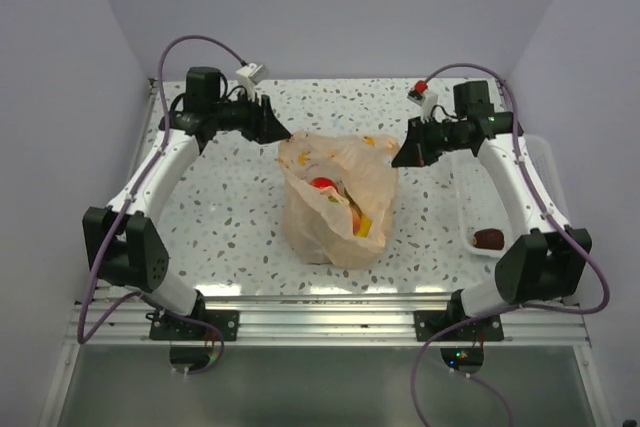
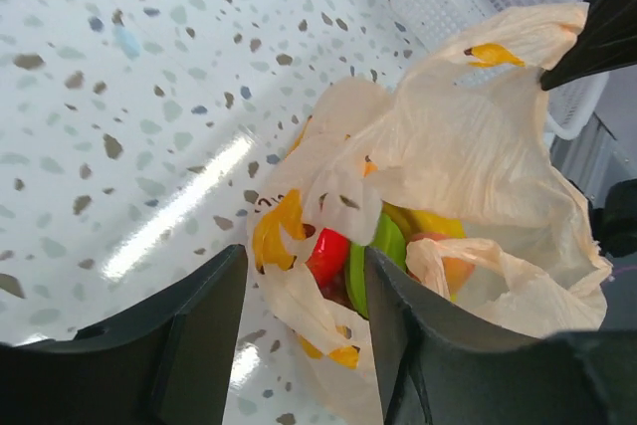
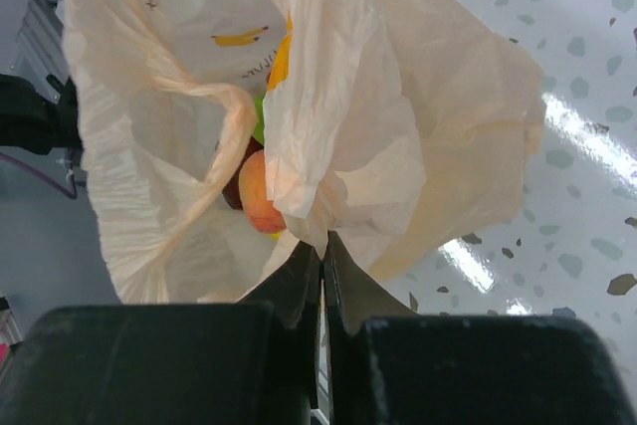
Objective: Place the fake fruits into the plastic bag and tie a complex knot
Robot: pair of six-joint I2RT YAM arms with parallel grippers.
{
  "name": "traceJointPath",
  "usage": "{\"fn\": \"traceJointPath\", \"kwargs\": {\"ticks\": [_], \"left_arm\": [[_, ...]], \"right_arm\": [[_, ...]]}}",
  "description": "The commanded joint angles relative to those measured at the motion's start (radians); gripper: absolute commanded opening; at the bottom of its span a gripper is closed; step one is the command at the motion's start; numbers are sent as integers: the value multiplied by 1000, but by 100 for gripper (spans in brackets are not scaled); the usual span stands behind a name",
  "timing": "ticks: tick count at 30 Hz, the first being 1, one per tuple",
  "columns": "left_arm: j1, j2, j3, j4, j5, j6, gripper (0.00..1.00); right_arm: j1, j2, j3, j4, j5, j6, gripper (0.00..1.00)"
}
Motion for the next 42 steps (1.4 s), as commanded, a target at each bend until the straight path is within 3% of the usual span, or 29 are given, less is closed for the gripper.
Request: {"fn": "traceJointPath", "kwargs": {"ticks": [1,7,11,15,20,29,35,42], "left_arm": [[7,-123,131,-58,-75,102,57],[-60,-197,196,-71,-103,169,61],[-273,-201,197,-183,-210,255,61],[-402,-203,136,-246,-301,313,62],[-627,-187,73,-303,-542,465,65],[-651,-108,122,-308,-626,786,68],[-651,-48,145,-395,-542,1010,67],[-651,17,95,-420,-488,1062,67]], "right_arm": [[-1,-144,-4,100,-70,88,0],[-3,-235,34,161,-70,168,0],[-1,-244,19,148,-73,171,0],[-3,-253,-33,134,-55,166,0],[-1,-264,-70,134,-39,160,0],[0,-273,-79,99,-35,147,0],[-1,-276,-79,98,-35,153,0],[0,-279,-67,95,-45,163,0]]}}
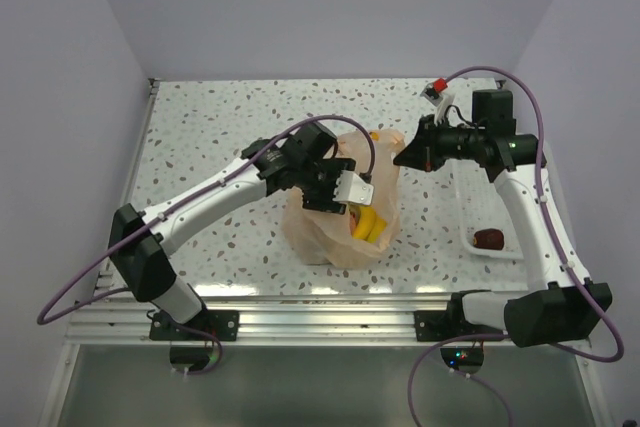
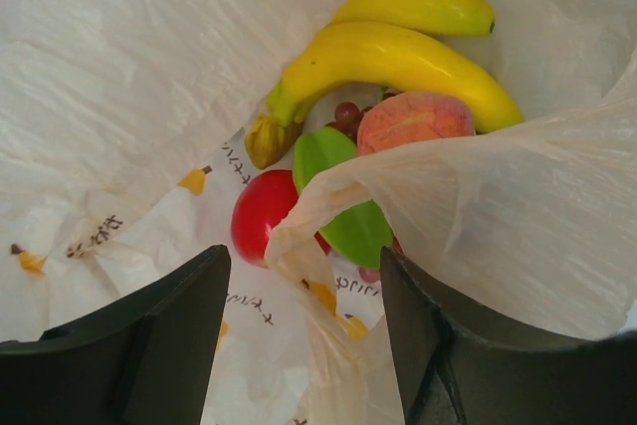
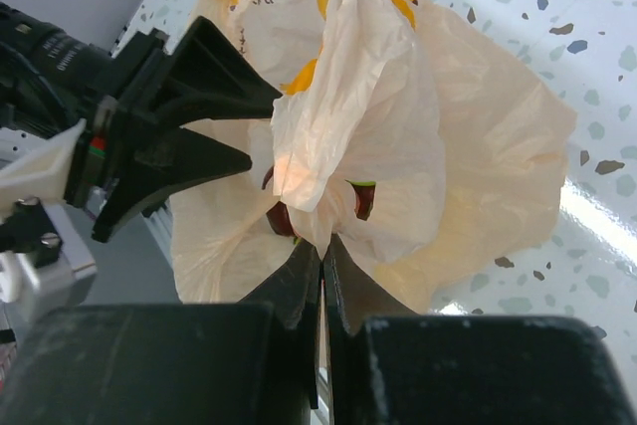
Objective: Place the fake fruits into the plastic bag and tie a complex knot
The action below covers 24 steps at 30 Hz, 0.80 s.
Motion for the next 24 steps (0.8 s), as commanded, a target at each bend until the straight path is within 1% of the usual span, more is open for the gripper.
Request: {"fn": "traceJointPath", "kwargs": {"ticks": [1,4,5,7,8,10,11,13,17,24], "left_arm": [[0,24,-15,-18,47,71,67],[2,47,-26,-5,51,70,63],[0,51,-27,-1,50,70,58],[2,62,-30,4,37,70,52],[2,62,-35,22,28,67,45],[2,55,-56,56,-2,67,39],[2,52,-75,67,-13,65,35],[2,48,-96,106,-58,64,33],[5,15,-154,177,-124,56,58],[8,-14,-155,183,-121,60,62]], "right_arm": [[-2,-32,10,-16,-6,11,0],[-2,-35,13,-22,-1,10,0],[-2,-36,12,-23,-3,8,0],[-3,-36,12,-28,2,7,0],[-3,-36,10,-29,0,7,0],[-2,-35,10,-29,2,4,0],[-2,-38,4,-26,0,3,0],[-3,-38,-4,-10,0,10,0],[-3,-36,-14,-8,-4,10,0],[-3,-38,-11,-9,-7,10,0]]}}
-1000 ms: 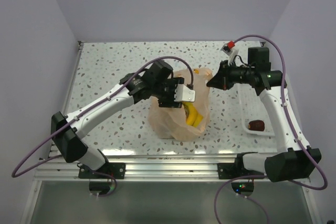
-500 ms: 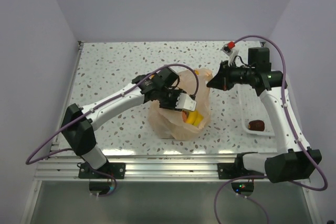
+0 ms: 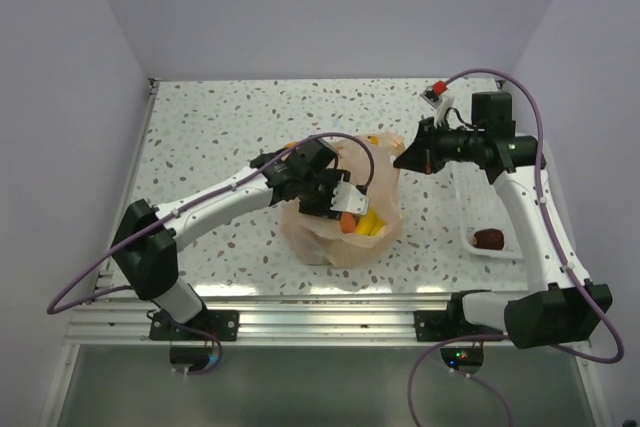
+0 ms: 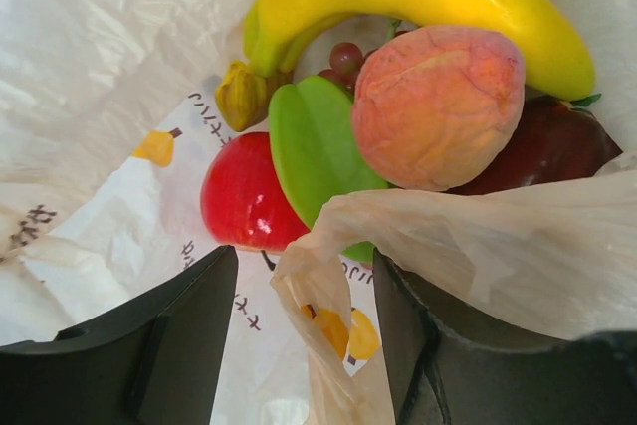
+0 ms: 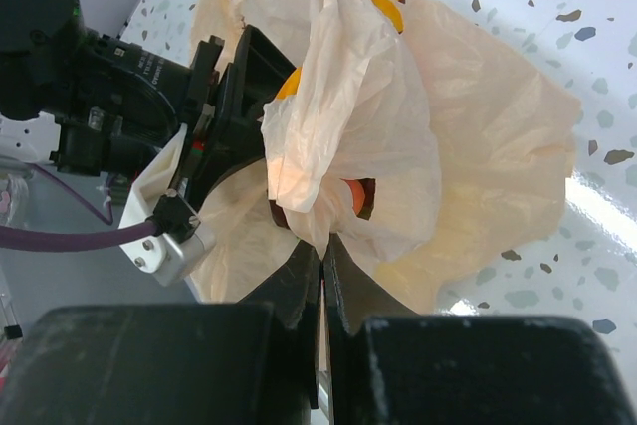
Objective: Place the fake fruits into the plastic bag and tie a complex knot
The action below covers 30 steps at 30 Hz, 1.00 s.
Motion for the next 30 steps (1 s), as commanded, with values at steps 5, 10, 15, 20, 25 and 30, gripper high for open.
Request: {"fn": "traceJointPath", "kwargs": {"ticks": [5,10,15,20,25,30], "left_arm": [[19,-8,29,17,-2,48,59],[43,57,61,-53,46,80,38],[46,80,122,-50,43,82,10],[53,-55,169,63,18,-25,0],[122,-249,106,249,41,-205,0],[177,-420,23,364,49,-265,0]], "right_arm": [[-2,-28,3,-1,-7,4,0],[-3,-34,6,-3,19,-10,0],[-15,-31,23,-11,33,-14,0],[-34,-61,18,47,82,50,0],[-34,-78,27,97,211,78,0],[-38,-51,98,98,258,105,0]]}}
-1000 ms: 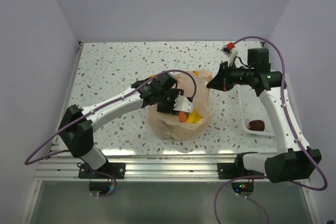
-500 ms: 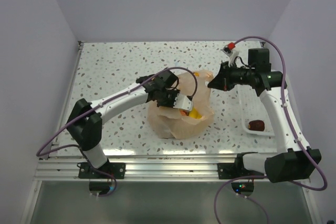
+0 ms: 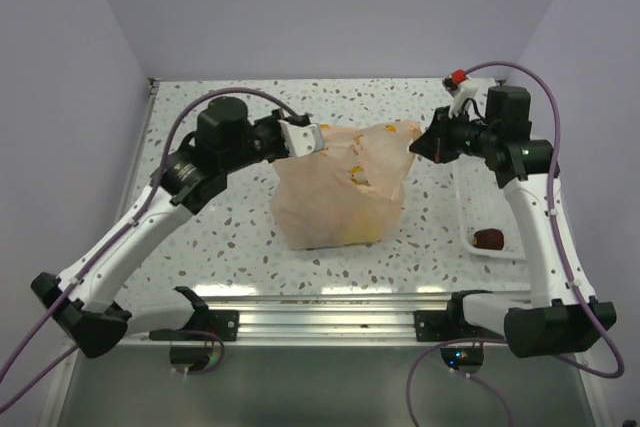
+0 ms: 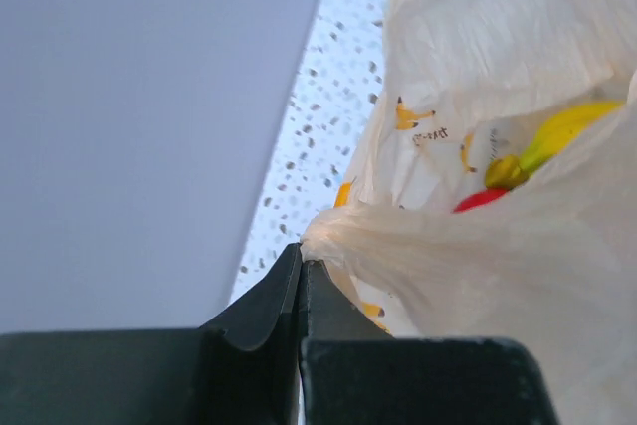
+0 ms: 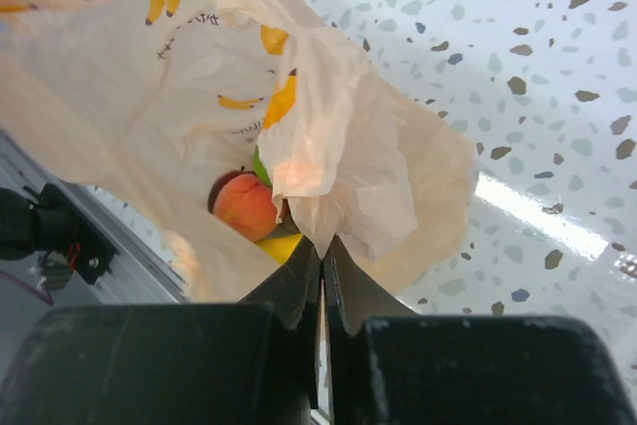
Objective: Place the fake fruits into the plastic bag and tie a complex knot
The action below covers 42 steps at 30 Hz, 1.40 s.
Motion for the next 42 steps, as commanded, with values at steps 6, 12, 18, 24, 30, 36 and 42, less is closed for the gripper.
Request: {"fn": "traceJointPath", "kwargs": {"ticks": [6,12,18,24,30,36,42], "left_arm": [[64,-173,-71,204,-19,-140,0],[96,-245,-157,124,11,-131,0],[155,-274,-226,178,-109,-225,0],[294,-174,-209,135,-132,-430,0],[405,-33,-224,92,-36,-586,0],[461,126,-277,106,17,-673,0],[518,243,-300,156,52,-683,0]], "right_arm": [[-16,-29,197,43,88,49,0],[-17,-49,158,30,80,-29,0],[-19,-147,33,123,128,-221,0],[-19,-295,-176,317,66,-345,0],[-19,-414,-330,310,11,-604,0],[-19,-563,-539,248,-63,-896,0],[-17,-649,-689,126,-93,-1098,0]]}}
